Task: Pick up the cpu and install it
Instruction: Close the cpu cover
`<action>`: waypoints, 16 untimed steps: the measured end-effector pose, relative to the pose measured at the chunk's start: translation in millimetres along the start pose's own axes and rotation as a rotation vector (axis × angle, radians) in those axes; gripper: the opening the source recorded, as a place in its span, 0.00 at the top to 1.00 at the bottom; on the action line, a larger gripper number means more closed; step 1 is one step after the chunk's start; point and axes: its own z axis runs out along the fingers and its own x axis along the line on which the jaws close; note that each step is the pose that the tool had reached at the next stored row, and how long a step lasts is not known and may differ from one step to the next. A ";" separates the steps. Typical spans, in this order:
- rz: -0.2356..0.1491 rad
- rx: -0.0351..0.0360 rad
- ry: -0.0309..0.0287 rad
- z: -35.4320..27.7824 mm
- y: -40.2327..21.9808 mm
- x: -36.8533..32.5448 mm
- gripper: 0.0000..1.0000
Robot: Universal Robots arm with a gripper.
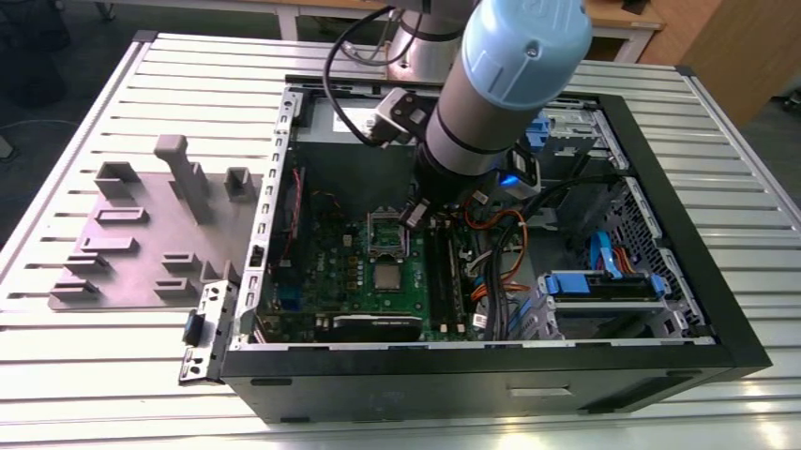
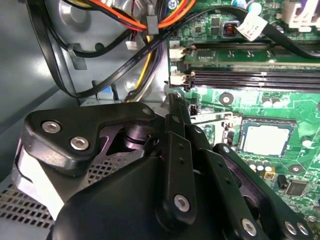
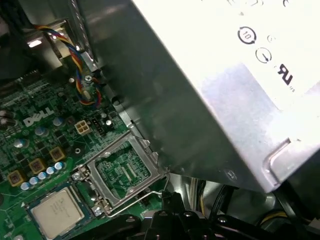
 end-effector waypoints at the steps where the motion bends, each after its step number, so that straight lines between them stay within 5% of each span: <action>1: 0.000 -0.0001 0.0000 0.9 -0.2 -0.4 0.89; 16: -0.001 -0.0059 -0.0084 8.9 0.7 -3.6 0.89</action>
